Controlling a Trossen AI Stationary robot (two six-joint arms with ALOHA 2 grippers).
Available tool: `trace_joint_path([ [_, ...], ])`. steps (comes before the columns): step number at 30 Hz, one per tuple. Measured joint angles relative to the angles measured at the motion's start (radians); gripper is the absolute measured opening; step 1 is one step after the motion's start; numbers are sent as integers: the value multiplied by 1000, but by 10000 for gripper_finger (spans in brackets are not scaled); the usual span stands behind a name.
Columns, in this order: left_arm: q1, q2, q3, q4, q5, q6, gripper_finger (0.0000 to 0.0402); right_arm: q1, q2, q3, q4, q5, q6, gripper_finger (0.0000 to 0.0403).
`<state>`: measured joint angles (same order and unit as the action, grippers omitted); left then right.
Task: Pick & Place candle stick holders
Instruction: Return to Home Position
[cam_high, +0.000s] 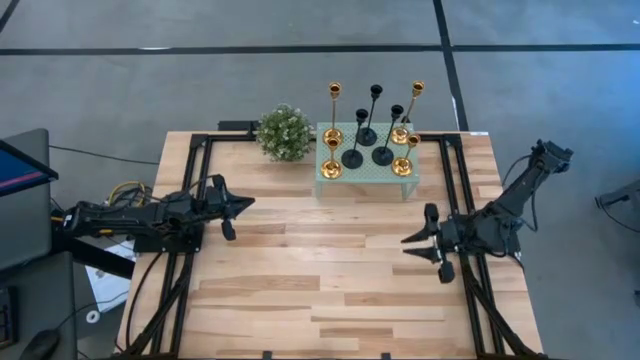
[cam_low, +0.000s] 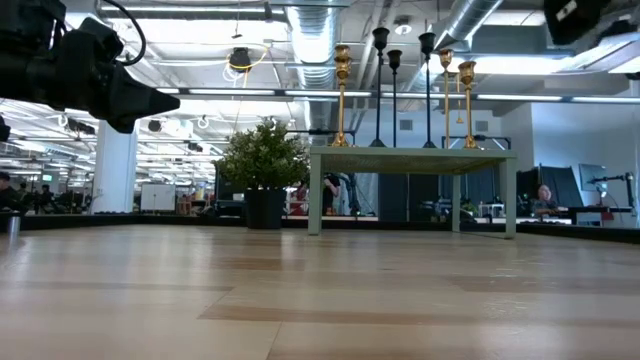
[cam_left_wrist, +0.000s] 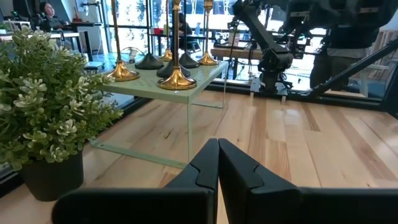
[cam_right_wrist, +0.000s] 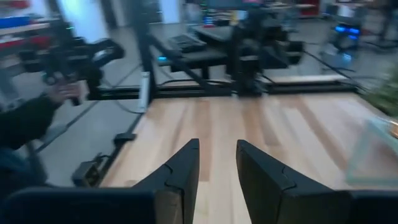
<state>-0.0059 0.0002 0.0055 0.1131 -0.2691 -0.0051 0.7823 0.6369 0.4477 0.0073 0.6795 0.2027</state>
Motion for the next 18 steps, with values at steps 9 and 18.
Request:
trace_joint_path([
  [9, 0, 0, 0, 0, 0, 0, 8, -190, 108, -79, 314, -383, -156, 98],
  [18, 0, 0, 0, 0, 0, 0, 8, -338, -56, -137, 207, -495, -82, 98],
])
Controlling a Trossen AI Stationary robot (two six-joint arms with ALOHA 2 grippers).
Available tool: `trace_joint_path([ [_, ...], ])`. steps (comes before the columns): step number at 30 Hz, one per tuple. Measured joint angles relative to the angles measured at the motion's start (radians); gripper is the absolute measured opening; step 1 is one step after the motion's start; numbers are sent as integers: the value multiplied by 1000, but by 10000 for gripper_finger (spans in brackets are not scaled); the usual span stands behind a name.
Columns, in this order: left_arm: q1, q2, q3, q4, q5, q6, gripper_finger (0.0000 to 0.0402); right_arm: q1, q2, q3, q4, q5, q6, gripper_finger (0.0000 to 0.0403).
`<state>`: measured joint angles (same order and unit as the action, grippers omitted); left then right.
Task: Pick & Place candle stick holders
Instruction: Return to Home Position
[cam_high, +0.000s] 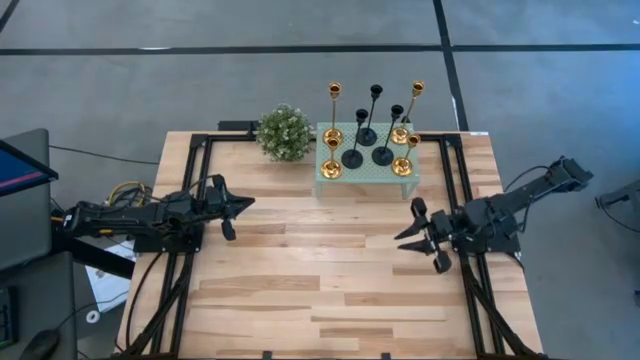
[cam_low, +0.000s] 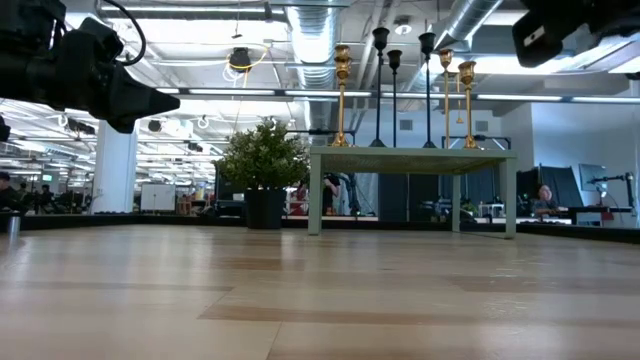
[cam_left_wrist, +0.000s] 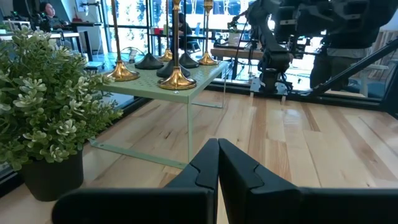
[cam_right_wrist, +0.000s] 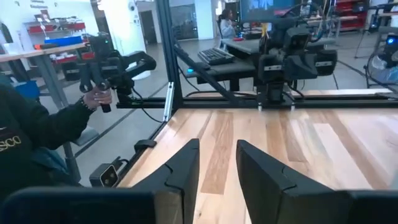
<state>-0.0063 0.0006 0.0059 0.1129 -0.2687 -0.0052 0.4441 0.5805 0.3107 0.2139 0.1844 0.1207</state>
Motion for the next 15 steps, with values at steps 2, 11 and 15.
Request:
trace_joint_path([
  [2, 0, 0, 0, 0, 0, 0, 8, -11, -70, -2, -55, -8, -9, 98],
  [11, 0, 0, 0, 0, 0, 0, 8, -21, -290, -1, -210, -10, -42, 98],
  [15, 0, 0, 0, 0, 0, 0, 8, -20, -350, -1, -262, -10, -45, 98],
])
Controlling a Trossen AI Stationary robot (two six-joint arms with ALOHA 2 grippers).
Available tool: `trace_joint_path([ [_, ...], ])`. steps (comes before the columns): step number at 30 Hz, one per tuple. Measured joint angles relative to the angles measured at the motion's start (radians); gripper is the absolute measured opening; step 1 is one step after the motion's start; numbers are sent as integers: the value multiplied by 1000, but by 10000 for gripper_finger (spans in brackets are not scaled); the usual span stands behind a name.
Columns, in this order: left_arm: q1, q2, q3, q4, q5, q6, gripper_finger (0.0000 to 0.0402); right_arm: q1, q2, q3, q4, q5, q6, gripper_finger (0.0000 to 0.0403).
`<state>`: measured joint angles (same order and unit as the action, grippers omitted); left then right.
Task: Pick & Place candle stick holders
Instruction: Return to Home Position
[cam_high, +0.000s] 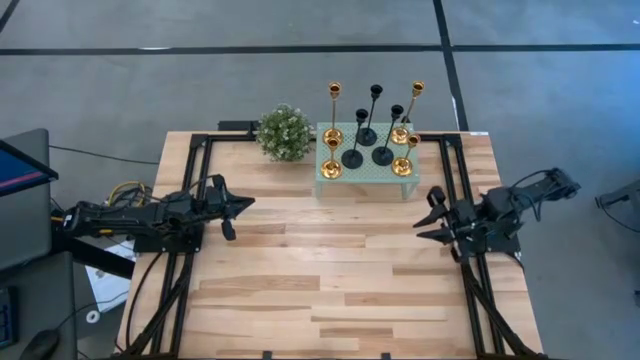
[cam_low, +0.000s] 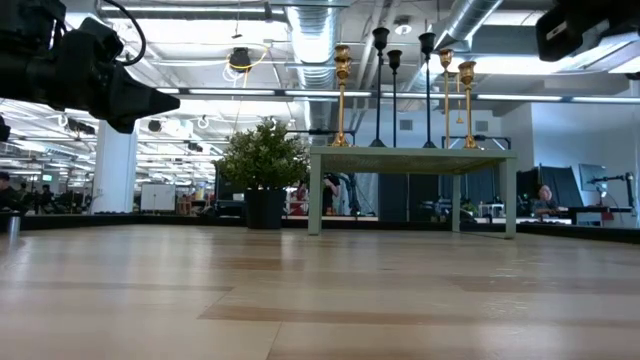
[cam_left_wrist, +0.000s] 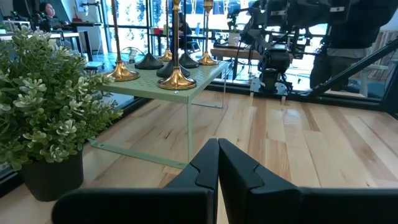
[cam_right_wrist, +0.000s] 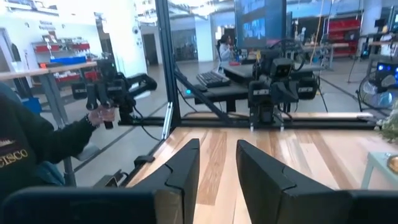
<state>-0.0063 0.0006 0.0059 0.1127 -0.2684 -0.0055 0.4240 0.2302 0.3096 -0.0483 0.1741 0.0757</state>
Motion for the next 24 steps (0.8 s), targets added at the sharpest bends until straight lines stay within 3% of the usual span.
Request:
trace_joint_path([
  [12, 0, 0, 0, 0, 0, 0, 8, 0, -221, 1, -114, 0, -27, 98],
  [24, 0, 0, 0, 0, 0, 0, 8, -2, -228, -81, -54, -16, -50, 98],
])
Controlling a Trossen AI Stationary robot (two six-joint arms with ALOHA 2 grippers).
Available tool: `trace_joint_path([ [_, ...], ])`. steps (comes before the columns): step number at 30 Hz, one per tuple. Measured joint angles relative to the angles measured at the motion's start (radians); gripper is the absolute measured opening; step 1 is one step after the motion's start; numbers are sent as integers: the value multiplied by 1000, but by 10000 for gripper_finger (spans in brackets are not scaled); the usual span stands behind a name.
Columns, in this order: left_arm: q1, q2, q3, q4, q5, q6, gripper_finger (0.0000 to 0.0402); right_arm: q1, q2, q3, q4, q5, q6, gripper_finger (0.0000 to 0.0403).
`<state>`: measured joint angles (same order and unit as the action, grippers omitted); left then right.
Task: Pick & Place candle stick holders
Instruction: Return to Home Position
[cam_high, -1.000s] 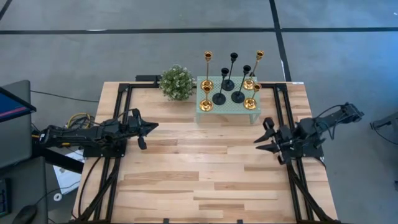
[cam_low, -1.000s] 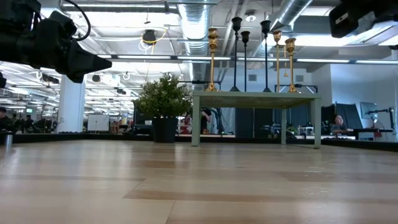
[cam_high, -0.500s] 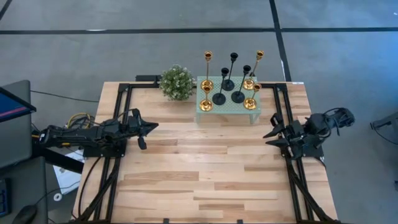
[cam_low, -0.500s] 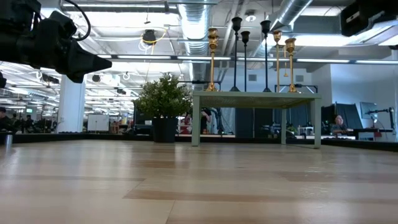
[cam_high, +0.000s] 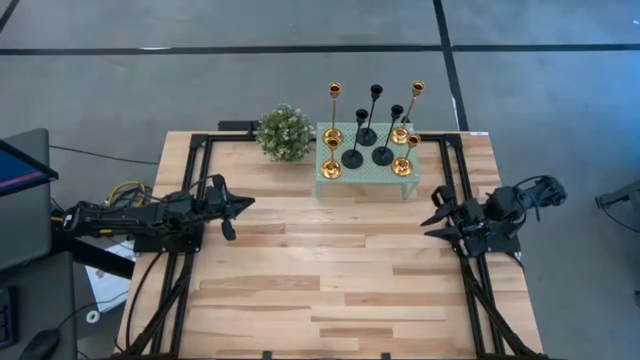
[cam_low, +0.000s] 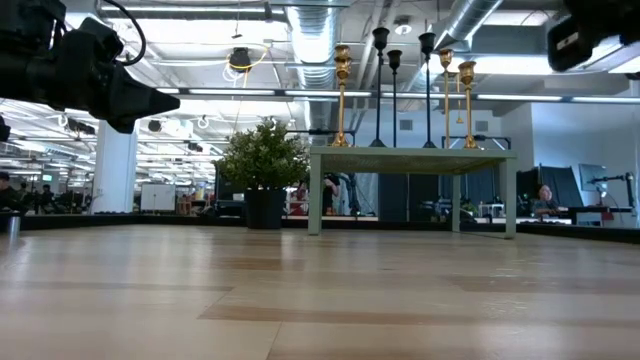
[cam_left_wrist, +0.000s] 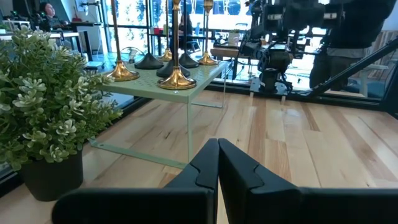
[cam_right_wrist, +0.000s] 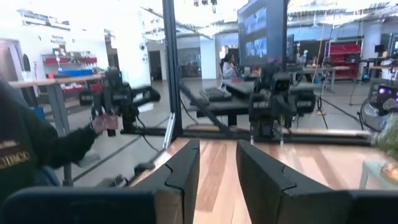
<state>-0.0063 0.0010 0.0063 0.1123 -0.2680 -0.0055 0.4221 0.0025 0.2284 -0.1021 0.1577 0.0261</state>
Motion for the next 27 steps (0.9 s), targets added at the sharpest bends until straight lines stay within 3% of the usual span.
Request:
trace_joint_path([
  [8, 0, 0, 0, 0, 0, 0, 8, 1, 0, -143, 86, -5, -3, 98],
  [14, 0, 0, 0, 0, 0, 0, 8, 2, 0, -209, 104, -114, -2, 98],
  [27, 0, 0, 0, 0, 0, 0, 8, 3, 0, -219, 111, -162, -26, 98],
])
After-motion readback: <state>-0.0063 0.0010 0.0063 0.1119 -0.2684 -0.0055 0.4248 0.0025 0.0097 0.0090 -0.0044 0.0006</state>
